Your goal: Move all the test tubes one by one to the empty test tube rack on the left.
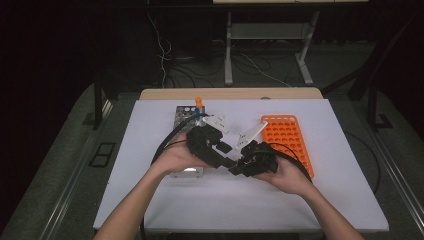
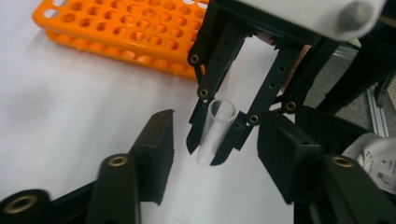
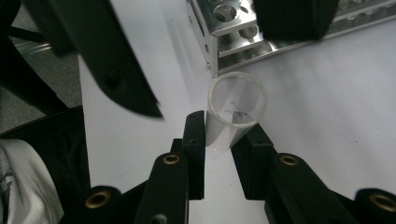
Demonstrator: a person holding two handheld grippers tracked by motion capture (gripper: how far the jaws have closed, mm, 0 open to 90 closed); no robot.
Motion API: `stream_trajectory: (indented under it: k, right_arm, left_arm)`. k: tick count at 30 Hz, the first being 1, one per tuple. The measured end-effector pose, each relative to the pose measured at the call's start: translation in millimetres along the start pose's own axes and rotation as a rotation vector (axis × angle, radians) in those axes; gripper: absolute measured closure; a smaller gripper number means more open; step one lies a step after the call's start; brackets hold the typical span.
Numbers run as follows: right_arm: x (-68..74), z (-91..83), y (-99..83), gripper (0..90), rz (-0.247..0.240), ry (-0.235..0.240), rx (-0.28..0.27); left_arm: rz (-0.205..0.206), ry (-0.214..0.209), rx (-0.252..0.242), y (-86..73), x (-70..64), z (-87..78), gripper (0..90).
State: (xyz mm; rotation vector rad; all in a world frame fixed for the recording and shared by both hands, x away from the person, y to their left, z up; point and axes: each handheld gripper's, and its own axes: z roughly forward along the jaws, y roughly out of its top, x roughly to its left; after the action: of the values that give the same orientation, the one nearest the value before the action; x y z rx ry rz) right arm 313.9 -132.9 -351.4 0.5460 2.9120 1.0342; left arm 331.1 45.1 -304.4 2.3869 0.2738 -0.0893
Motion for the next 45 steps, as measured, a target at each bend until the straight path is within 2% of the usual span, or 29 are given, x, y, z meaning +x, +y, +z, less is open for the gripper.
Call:
stream_trajectory:
  k: [9, 14, 19, 26, 29, 32, 37, 39, 42, 43, 45]
  right_arm:
    - [4.0, 3.5, 3.5, 74.7, -0.01, 0.017, -0.012]
    - [5.4, 5.3, 4.9, 74.7, -0.01, 0.029, -0.013]
    - [5.7, 7.6, 4.9, 73.9, -0.012, 0.035, -0.005]
    - [3.6, 1.4, 1.7, 54.5, 0.01, 0.014, -0.033]
    - [0.1, -4.9, -2.0, 47.5, 0.017, -0.003, -0.064]
    - [-3.6, -12.2, -5.8, 38.9, 0.048, -0.02, -0.1]
    - [-8.7, -24.1, -14.2, 22.7, 0.084, -0.084, -0.15]
    - [-11.2, -27.6, -18.3, 13.5, 0.108, -0.107, -0.165]
    - [-13.7, -33.9, -27.0, 7.5, 0.127, -0.142, -0.209]
    - [-14.7, -35.4, -29.6, 0.0, 0.136, -0.148, -0.213]
    - [-16.1, -38.8, -35.4, 0.2, 0.153, -0.168, -0.226]
  left_arm:
    - [0.02, -0.031, 0.021, -1.9, -0.1, 5.3, 63.0]
    - [0.029, -0.029, 0.027, -2.1, -0.8, 6.3, 72.6]
    - [0.029, -0.028, 0.036, -3.1, -0.4, 5.4, 74.5]
    - [0.016, -0.006, 0.016, -5.6, 3.7, -4.5, 74.5]
    - [0.012, 0.011, 0.01, -6.5, 6.5, -10.3, 74.5]
    - [-0.004, 0.03, -0.001, -7.2, 9.2, -15.5, 74.5]
    - [-0.017, 0.065, -0.016, -8.4, 14.9, -24.7, 74.5]
    - [-0.022, 0.08, -0.02, -9.2, 17.6, -27.7, 74.5]
    - [-0.031, 0.102, -0.021, -10.3, 21.5, -32.3, 74.5]
    - [-0.033, 0.111, -0.023, -10.8, 23.1, -34.2, 74.5]
    - [-0.041, 0.127, -0.031, -11.8, 26.2, -37.4, 74.5]
